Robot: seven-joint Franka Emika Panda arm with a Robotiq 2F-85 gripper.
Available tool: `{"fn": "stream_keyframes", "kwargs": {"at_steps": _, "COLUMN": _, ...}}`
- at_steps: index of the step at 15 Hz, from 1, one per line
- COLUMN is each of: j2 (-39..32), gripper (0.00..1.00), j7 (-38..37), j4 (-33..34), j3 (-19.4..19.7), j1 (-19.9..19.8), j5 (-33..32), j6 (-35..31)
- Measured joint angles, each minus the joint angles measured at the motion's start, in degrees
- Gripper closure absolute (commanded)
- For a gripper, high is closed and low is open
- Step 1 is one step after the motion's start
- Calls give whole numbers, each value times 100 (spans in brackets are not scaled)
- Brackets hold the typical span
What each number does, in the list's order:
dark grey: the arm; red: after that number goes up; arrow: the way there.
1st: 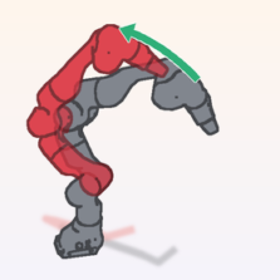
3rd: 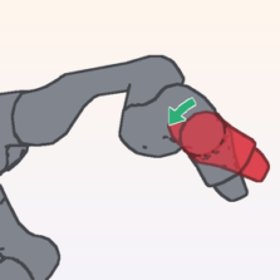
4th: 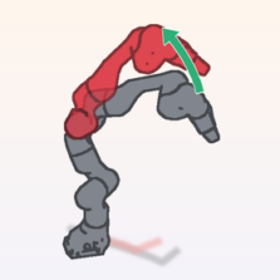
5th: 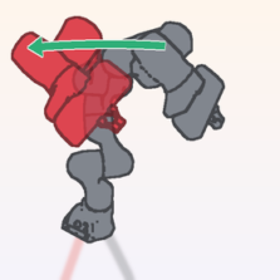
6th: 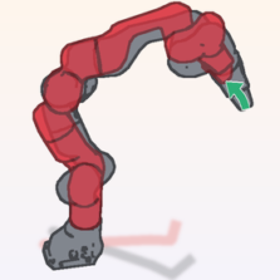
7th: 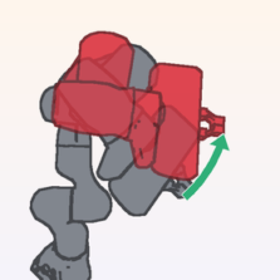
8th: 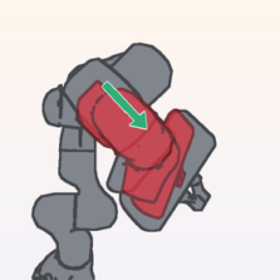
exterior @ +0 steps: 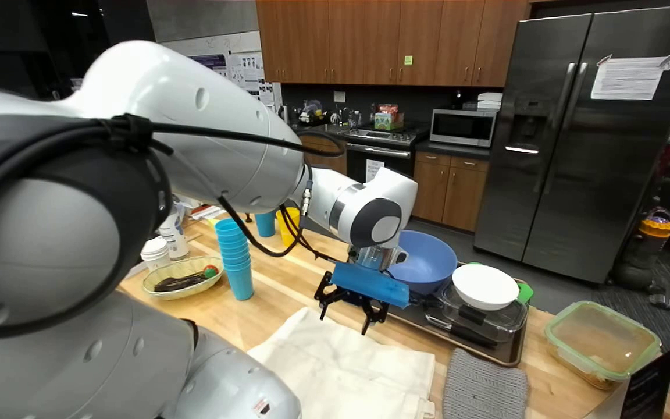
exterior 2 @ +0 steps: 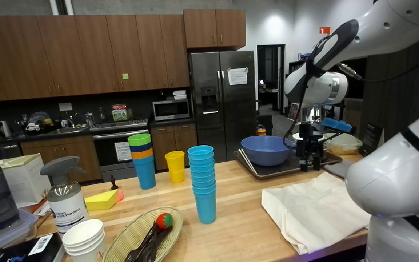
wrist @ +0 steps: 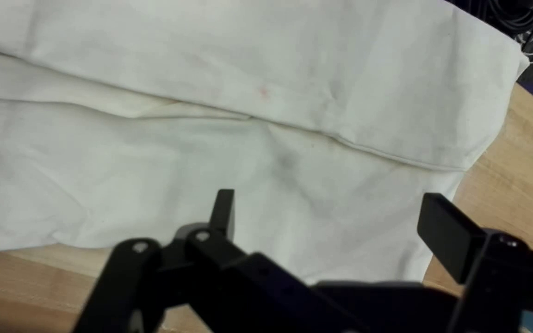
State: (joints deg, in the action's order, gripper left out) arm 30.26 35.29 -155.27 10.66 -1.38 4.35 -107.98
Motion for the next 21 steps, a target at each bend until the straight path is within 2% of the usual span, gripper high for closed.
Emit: {"fn": "stream_keyframes", "kwargs": {"at_steps": 21, "j2": -11, "gripper": 0, "j7": 0, "j4": -4, "j3": -2, "j1": 68, "j5": 24, "j6": 214}}
